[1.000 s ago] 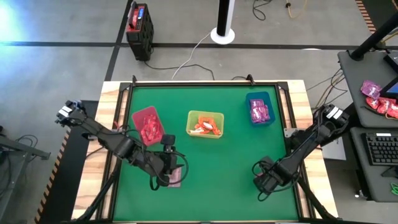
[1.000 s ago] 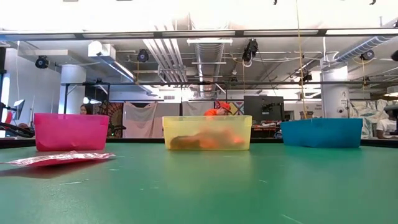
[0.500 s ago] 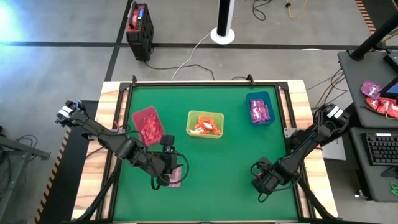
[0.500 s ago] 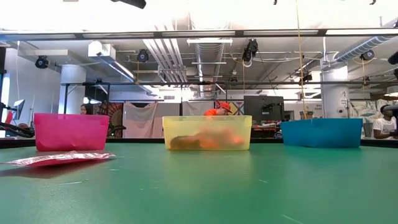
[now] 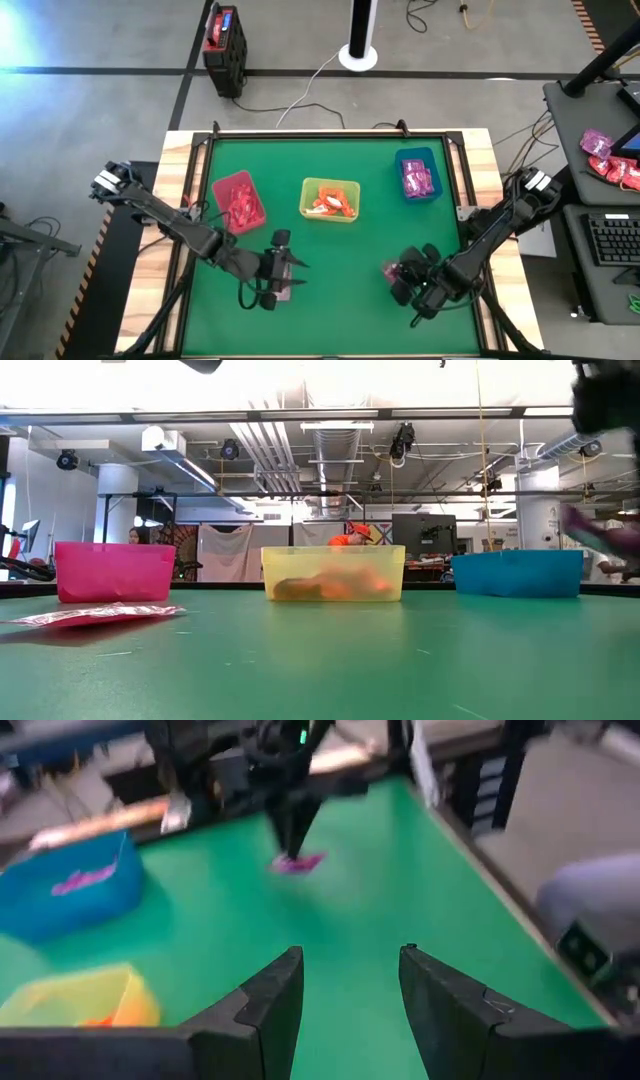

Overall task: Sort candy by brand, put in halloween buckets
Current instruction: Put the purple candy into the blue bin

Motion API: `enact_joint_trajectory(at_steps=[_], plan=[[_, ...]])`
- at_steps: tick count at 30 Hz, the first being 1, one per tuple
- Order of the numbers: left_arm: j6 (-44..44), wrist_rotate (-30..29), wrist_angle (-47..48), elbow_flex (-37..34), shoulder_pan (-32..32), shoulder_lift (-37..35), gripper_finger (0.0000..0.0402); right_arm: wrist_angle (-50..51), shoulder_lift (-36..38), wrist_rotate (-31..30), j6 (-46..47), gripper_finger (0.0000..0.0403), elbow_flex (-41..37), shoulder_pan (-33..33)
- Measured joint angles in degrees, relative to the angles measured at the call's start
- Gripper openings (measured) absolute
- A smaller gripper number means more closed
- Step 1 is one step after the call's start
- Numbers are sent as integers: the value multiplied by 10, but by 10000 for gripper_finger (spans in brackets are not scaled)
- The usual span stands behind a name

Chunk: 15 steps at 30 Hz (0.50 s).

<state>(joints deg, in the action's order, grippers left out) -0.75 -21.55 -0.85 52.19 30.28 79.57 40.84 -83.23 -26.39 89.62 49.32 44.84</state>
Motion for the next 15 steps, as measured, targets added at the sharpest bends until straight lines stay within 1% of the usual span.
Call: enact_joint_trajectory(at_steps=[3,5,8,11,13,15], plan=[[12,0,-119,-48,-1,0,150,-4,-4,-131,-42,18,18,-1],[16,0,-191,-78,-4,0,150,-19,-12,-221,-87,18,33,-7],[16,0,-276,-108,-10,0,150,-37,-27,-334,-166,18,59,-23],[9,-4,-317,-127,-15,0,150,-64,-48,-411,-251,17,92,-48],[4,-20,-323,-131,-17,5,150,-81,-66,-440,-301,17,119,-66],[3,-46,-330,-130,-18,16,150,-90,-86,-454,-342,17,152,-83]])
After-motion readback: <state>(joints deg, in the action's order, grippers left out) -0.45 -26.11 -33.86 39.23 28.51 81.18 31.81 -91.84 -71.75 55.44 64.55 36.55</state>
